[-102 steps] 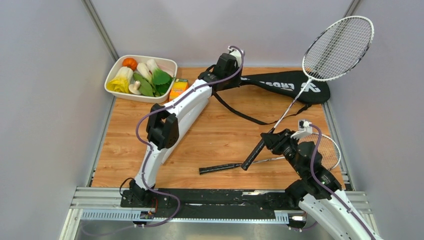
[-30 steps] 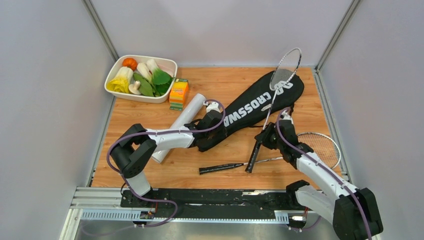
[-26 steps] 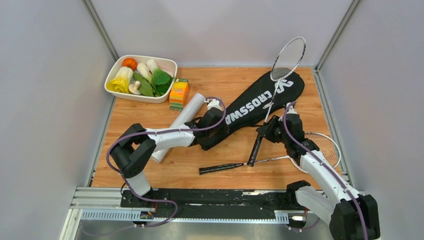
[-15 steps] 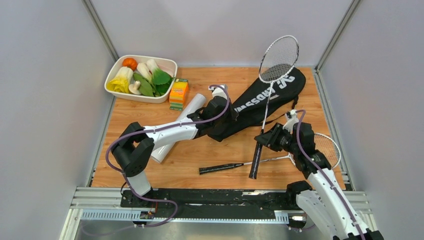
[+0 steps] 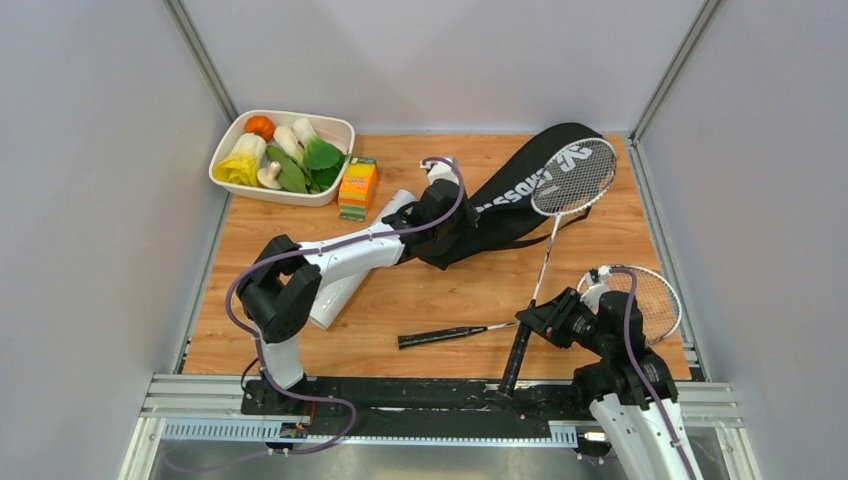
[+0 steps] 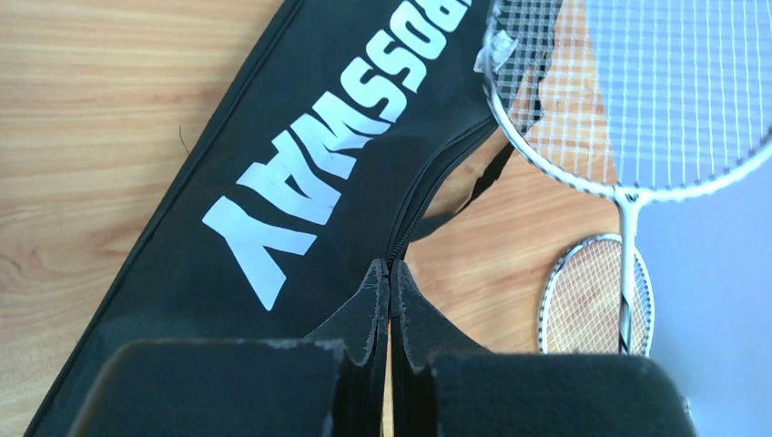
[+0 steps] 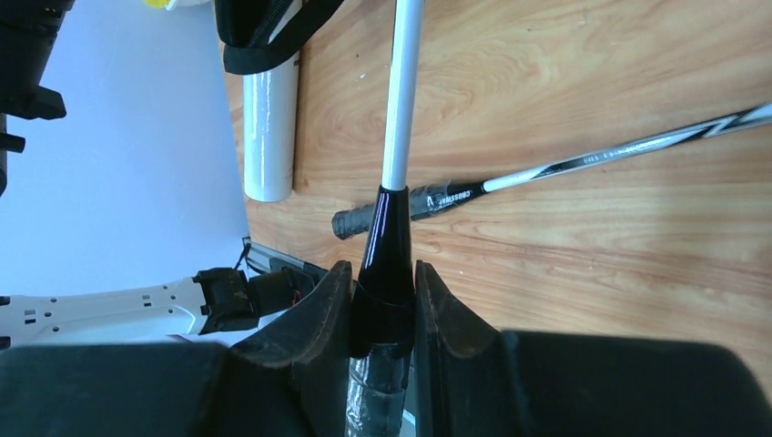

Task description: Pack up the badminton gear

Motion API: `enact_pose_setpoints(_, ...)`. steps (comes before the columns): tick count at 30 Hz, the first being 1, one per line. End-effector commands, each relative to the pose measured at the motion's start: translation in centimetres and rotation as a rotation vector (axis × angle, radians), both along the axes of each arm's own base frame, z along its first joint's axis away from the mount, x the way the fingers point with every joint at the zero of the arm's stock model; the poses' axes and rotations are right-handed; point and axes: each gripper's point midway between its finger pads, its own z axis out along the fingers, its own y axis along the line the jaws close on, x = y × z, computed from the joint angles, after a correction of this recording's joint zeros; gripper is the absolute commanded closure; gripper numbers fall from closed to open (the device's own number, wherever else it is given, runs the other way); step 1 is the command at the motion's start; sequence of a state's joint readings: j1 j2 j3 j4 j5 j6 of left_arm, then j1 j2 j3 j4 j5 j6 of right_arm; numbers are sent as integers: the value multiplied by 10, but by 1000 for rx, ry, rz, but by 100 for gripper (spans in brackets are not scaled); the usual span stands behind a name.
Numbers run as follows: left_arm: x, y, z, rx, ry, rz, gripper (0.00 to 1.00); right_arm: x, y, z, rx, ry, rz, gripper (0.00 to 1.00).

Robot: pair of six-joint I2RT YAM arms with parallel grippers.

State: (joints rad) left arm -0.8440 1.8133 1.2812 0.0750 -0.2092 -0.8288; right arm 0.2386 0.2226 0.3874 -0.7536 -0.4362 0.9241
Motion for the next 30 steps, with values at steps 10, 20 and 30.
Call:
enact_pose_setpoints(10,51,-3,54,-45,-95,105,100,-18,-25,9,-7,33,-167,100)
enact_pose_setpoints(20,44,-9,60,-97,-80,72,100,-21,0,34,149,-27,-53,100)
enact_pose_setpoints(30,8,-13,39,-137,-11,-68,100,-18,21,45,296,-22,34,100)
